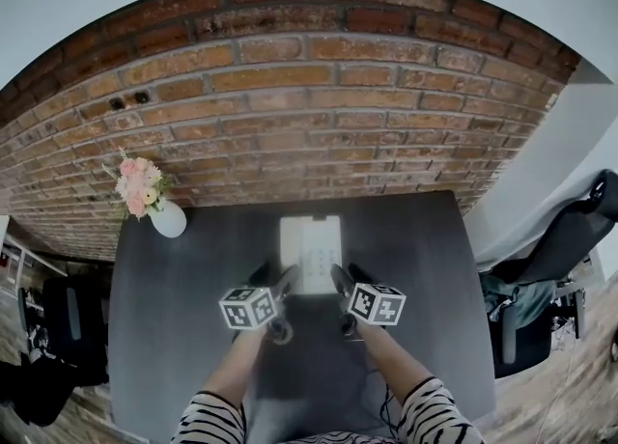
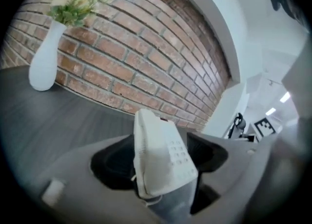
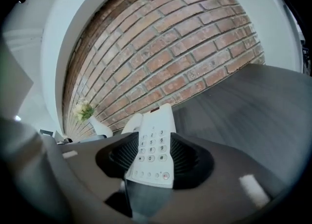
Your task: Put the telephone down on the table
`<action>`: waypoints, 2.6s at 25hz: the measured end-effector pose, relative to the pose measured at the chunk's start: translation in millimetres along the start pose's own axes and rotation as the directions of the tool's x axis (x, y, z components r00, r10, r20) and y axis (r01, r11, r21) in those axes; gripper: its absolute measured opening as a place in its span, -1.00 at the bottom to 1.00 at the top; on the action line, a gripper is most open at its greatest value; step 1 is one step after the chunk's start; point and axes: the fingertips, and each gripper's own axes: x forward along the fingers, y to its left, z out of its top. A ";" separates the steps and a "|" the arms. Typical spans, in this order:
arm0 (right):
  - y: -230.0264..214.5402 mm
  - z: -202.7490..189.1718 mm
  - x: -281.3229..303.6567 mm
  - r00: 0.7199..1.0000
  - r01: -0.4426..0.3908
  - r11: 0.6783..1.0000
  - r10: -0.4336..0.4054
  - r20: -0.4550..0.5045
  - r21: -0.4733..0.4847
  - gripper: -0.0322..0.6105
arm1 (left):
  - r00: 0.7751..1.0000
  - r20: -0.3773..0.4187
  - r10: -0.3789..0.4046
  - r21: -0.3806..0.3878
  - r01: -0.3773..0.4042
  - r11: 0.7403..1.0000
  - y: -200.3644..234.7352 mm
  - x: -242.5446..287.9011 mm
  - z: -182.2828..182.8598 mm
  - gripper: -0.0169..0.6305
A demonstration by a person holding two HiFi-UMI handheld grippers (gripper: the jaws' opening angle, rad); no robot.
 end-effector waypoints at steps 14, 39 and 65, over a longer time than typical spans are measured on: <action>50.5 -20.4 -147.8 0.992 -0.066 0.993 0.076 0.101 -0.098 -0.90 | 0.990 0.123 0.063 0.148 -0.081 0.986 -105.0 -128.7 -11.6 -0.94; 35.0 -154.7 -434.6 0.989 -0.134 0.966 0.144 0.028 -0.221 -0.90 | 0.972 0.187 0.142 0.184 -0.177 0.967 -318.0 -317.6 -183.8 -0.95; 39.7 -211.9 -518.2 0.981 -0.195 0.957 0.195 -0.018 -0.214 -0.90 | 0.953 0.215 0.212 0.106 -0.239 0.965 -365.2 -408.6 -270.4 -0.95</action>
